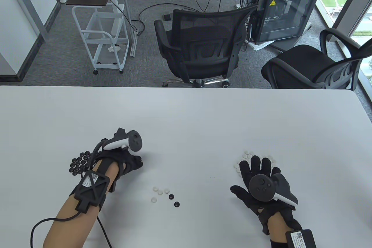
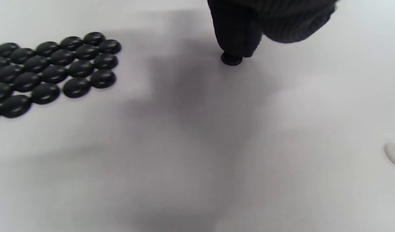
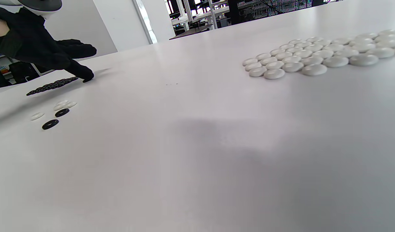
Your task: Go stone sorting task
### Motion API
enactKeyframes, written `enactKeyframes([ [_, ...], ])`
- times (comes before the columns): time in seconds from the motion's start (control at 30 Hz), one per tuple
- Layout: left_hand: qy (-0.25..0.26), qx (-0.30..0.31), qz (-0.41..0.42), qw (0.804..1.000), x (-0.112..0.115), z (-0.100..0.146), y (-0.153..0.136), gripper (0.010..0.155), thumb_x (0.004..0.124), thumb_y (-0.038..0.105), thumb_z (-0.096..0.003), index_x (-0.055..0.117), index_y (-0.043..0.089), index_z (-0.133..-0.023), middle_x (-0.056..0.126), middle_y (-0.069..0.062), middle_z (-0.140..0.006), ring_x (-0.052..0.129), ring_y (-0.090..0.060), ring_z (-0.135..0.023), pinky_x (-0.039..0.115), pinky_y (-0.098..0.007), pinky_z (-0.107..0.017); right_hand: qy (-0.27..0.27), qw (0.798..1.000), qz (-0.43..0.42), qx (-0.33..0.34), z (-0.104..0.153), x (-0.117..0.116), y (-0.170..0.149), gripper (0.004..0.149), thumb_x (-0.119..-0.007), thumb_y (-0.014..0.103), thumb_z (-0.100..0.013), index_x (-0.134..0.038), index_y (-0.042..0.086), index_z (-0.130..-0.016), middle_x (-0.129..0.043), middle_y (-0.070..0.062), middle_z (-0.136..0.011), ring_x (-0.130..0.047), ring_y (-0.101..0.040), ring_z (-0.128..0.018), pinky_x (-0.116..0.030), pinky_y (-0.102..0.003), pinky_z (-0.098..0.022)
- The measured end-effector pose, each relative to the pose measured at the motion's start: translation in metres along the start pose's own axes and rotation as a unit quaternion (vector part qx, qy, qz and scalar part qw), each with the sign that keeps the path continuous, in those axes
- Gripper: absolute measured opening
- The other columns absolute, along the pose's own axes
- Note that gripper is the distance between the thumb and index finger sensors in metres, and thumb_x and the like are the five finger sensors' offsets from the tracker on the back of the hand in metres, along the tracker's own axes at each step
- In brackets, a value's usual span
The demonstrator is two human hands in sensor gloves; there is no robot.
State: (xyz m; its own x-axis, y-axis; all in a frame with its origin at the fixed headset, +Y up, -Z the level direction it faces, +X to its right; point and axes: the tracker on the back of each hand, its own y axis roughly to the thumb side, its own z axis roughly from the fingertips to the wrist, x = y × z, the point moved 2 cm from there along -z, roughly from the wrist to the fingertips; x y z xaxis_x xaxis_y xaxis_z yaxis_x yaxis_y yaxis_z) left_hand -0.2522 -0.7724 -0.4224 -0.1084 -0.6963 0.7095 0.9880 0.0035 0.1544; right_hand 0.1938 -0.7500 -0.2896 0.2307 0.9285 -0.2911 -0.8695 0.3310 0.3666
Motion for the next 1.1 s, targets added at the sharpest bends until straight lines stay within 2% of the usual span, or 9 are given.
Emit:
enactKeyframes([
  [0.3, 0.001, -0.063, 0.023, 0.998, 0.001, 0.003, -0.046, 0.059, 0.054, 0.052, -0.0555, 0.060, 0.037, -0.113, -0.012, -0.017, -0.114, -0.020, -0.051, -0.095, -0.001, -0.082, -0.058, 0.005, 1.000, 0.001, -0.001, -0.001, -0.001, 0.001, 0.088, -0.052, 0.049, -0.060, -0.016, -0.012, -0.113, 0.003, -0.052, -0.102, 0.009, -0.073, -0.080, -0.002, -0.087, -0.046],
  [0.6, 0.012, -0.084, 0.042, 0.996, -0.002, 0.013, -0.060, 0.062, 0.054, 0.053, -0.0552, 0.056, 0.036, -0.115, -0.015, -0.018, -0.113, -0.021, -0.052, -0.094, -0.001, -0.082, -0.058, 0.007, 1.000, 0.000, 0.000, -0.002, -0.001, 0.002, 0.088, -0.052, 0.049, -0.061, -0.016, -0.012, -0.113, 0.003, -0.052, -0.102, 0.009, -0.073, -0.080, -0.002, -0.087, -0.046],
  [0.77, 0.039, -0.003, 0.037, 0.999, -0.013, 0.030, -0.027, 0.063, 0.054, 0.053, -0.0557, 0.056, 0.034, -0.116, -0.014, -0.019, -0.113, -0.020, -0.053, -0.094, 0.000, -0.082, -0.057, 0.004, 1.000, 0.000, 0.000, -0.002, -0.001, 0.002, 0.088, -0.052, 0.049, -0.060, -0.016, -0.012, -0.113, 0.003, -0.052, -0.102, 0.009, -0.073, -0.080, -0.003, -0.087, -0.046],
  [0.87, 0.040, 0.056, -0.003, 0.998, -0.014, 0.042, 0.010, 0.061, 0.055, 0.053, -0.0562, 0.062, 0.034, -0.114, -0.009, -0.021, -0.115, -0.017, -0.053, -0.095, 0.002, -0.082, -0.058, 0.005, 1.000, 0.000, -0.001, -0.002, -0.001, 0.002, 0.088, -0.052, 0.048, -0.061, -0.017, -0.012, -0.113, 0.002, -0.052, -0.102, 0.009, -0.073, -0.080, -0.003, -0.087, -0.046],
  [1.1, 0.023, 0.182, -0.121, 0.976, 0.013, 0.071, 0.107, 0.059, 0.057, 0.053, -0.0565, 0.067, 0.034, -0.112, -0.002, -0.022, -0.117, -0.010, -0.055, -0.097, 0.007, -0.083, -0.058, 0.004, 1.000, 0.000, 0.002, -0.003, -0.001, 0.003, 0.088, -0.052, 0.049, -0.060, -0.017, -0.012, -0.113, 0.002, -0.052, -0.102, 0.009, -0.073, -0.081, -0.003, -0.087, -0.046],
])
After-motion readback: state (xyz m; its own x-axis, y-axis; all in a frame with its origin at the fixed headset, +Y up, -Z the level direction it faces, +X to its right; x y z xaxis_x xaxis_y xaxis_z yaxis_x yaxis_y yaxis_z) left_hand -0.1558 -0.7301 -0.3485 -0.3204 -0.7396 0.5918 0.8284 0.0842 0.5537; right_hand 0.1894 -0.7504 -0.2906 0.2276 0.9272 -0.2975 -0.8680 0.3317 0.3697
